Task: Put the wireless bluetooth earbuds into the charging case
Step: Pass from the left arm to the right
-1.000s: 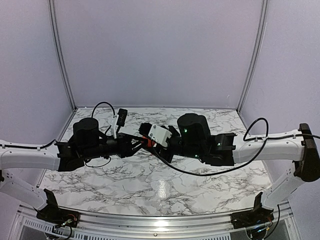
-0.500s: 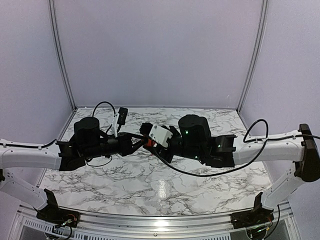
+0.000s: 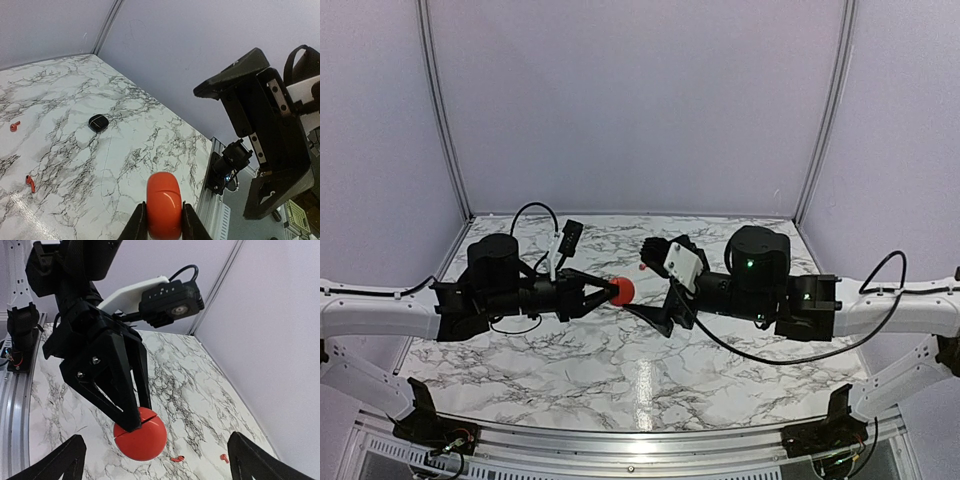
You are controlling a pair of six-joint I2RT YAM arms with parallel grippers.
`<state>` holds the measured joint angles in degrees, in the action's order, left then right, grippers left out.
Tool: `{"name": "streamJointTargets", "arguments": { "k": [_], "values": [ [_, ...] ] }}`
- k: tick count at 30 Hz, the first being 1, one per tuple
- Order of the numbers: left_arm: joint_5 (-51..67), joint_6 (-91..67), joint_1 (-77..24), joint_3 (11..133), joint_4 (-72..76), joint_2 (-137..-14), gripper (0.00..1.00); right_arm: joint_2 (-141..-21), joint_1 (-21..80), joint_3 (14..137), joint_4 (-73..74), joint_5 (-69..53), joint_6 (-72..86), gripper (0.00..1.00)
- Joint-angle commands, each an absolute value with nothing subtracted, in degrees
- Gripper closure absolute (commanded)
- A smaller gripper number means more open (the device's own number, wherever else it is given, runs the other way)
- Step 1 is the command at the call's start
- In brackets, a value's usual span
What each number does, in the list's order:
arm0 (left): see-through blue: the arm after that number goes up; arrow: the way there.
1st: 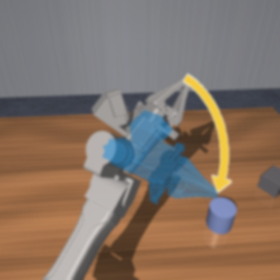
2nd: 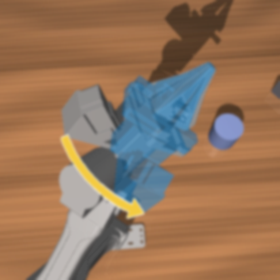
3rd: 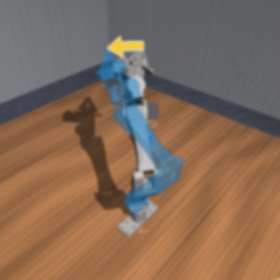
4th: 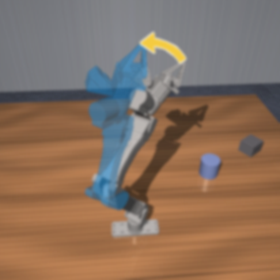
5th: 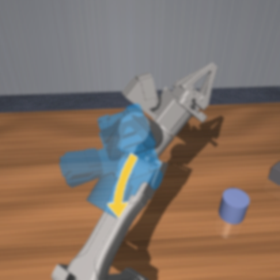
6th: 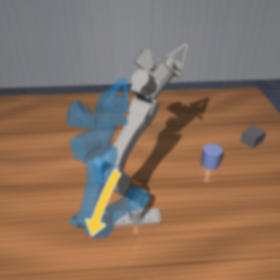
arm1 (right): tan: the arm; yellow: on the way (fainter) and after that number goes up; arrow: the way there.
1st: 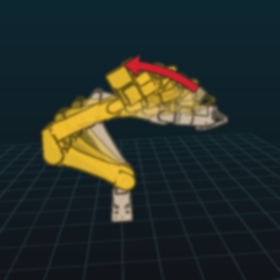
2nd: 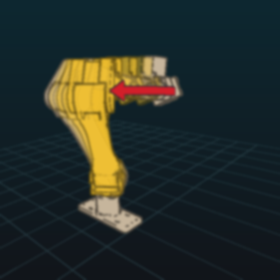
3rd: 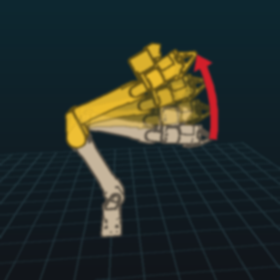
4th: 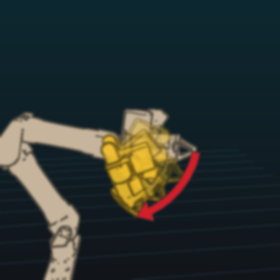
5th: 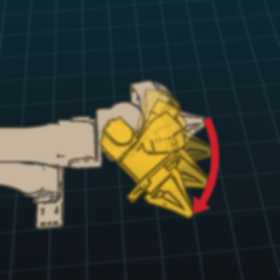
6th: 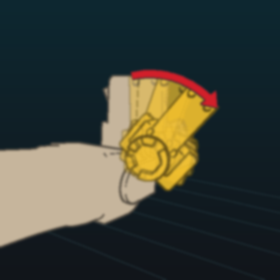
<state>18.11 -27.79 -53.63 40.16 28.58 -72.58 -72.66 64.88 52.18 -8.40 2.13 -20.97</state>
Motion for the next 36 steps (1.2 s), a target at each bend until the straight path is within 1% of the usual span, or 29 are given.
{"name": "streamJointTargets", "arguments": {
  "k": [1,5,8,12,15,18,21,27,31,36],
  "values": [
    [22.81,-18.6,-54.05,43.6,19.42,-69.98,0.94,-67.89,63.76,51.39,-4.94,-5.26,-16.41,0.01],
    [24.32,-11.26,-54.27,45.98,10.99,-68.47,0.93,-64.78,61.91,52.5,1.77,-12.73,-14.37,0.01],
    [25.38,-6.14,-55.17,48.18,5.1,-68.49,0.94,-64.87,61.4,54.33,7.75,-19.91,-14.11,0.02],
    [26.68,-0.9,-57.35,50.34,0.68,-69.46,0.95,-67.52,61.01,56.49,12.84,-24.64,-13.68,0.07],
    [28.41,1.33,-58.97,51.24,0.44,-69.99,0.95,-68.65,60.91,56.38,12.93,-27.31,-13.04,0.1],
    [29.27,2.5,-60.53,52.14,0.47,-70.63,0.96,-68.9,60.67,56.26,12.6,-29.05,-12.7,0.19],
    [29.79,3.08,-61.61,52.83,0.27,-71.33,0.96,-69.18,60.39,56.09,12.74,-28.83,-12.66,0.23],
    [30.58,3.68,-62.62,54.25,0.09,-72.69,0.97,-70.85,60.42,56.56,14.08,-32.54,-14.25,0.39],
    [30.81,4.22,-63.0,54.87,0.13,-73.35,0.98,-72.33,61.54,57.29,15.26,-32.16,-15.52,0.42],
    [30.97,4.64,-63.49,55.69,-1.72,-75.01,0.99,-74.0,63.03,58.58,16.7,-30.83,-16.62,0.51]
  ]
}}
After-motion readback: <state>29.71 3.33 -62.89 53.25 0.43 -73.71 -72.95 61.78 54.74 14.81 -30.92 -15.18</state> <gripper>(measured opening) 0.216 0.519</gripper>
